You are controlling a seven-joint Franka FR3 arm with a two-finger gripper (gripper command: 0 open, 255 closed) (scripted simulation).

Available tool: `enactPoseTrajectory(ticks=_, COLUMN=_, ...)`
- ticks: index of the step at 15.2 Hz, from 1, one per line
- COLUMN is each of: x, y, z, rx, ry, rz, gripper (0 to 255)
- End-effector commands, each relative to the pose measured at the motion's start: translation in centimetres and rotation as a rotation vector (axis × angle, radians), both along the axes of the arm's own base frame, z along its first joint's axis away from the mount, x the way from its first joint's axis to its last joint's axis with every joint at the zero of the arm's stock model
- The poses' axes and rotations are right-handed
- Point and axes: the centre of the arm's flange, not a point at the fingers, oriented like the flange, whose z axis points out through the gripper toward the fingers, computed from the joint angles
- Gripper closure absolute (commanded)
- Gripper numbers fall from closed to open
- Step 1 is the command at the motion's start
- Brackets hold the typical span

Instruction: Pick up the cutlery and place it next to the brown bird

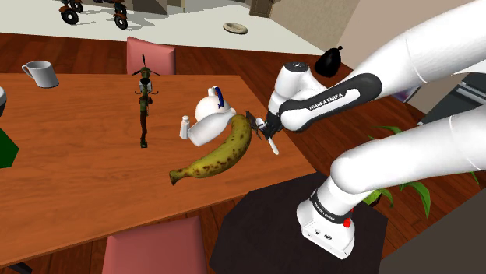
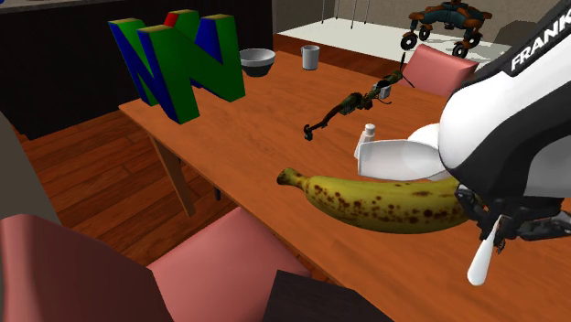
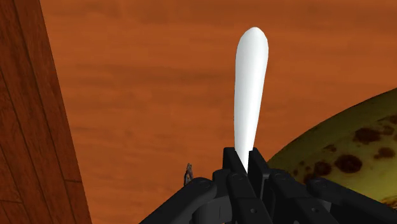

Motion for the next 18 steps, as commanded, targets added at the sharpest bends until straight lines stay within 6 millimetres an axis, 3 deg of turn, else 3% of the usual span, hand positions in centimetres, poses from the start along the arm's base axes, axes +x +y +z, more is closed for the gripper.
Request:
enactPoseTrajectory(ticks=1, x=-0.2, y=-0.8, z=-0.8, rx=0.000, ry=0.000, rz=0.002, gripper=255)
enactPoseTrajectory(ticks=18, x=-0.2, y=-0.8, z=-9.8, rx=0.000, ry=0.000, rz=0.002, gripper=255)
